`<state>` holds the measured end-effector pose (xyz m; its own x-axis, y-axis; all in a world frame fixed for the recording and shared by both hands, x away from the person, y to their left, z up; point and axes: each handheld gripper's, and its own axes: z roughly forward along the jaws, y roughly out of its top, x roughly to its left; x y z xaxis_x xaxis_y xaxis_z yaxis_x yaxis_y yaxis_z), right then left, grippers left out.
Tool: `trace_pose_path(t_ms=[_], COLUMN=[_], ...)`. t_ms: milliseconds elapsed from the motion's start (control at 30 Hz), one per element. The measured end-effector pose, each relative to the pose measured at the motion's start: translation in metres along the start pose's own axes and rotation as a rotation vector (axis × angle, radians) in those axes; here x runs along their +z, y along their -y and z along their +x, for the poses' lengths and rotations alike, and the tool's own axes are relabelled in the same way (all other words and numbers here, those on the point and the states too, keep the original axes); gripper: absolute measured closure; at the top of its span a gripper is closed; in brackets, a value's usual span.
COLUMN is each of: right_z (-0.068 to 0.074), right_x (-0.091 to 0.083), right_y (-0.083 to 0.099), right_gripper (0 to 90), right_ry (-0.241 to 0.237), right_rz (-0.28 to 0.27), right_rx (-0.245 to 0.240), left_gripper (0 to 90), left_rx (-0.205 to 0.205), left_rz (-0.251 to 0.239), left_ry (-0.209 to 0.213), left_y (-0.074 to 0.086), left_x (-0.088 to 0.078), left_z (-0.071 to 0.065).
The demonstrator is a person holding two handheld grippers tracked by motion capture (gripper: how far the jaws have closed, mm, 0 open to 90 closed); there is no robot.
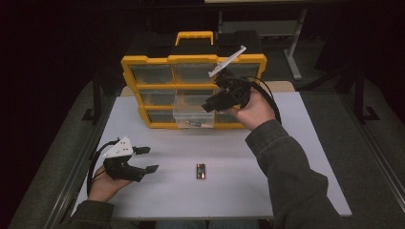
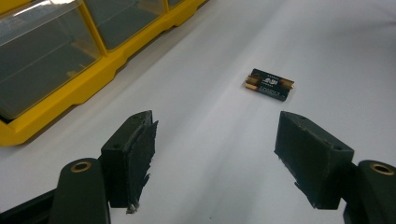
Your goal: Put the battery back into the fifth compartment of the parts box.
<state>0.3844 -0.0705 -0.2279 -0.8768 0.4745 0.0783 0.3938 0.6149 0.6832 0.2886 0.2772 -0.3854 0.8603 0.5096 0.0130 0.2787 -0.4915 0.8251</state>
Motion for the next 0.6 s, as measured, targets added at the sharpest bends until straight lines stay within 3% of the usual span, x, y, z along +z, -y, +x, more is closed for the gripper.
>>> trace_pose_path(t_ms=[300, 600], right_z=[0.01, 0.022], right_x=[-0.011, 0.009], right_y=[0.035, 0.069], right_gripper=[66.3, 61.0], right_ry=[-0.005, 0.003], right_rz=[-0.005, 0.031], right_rx=[0.033, 0.046], left_gripper=[28.2, 28.2], left_rx=[0.01, 0.003], left_rz=[0.006, 0.0], left_ry=[-0.001, 0.0], left_y=[0.0, 0.0], left_x=[0.001, 0.002], left_z=[-0.001, -0.002])
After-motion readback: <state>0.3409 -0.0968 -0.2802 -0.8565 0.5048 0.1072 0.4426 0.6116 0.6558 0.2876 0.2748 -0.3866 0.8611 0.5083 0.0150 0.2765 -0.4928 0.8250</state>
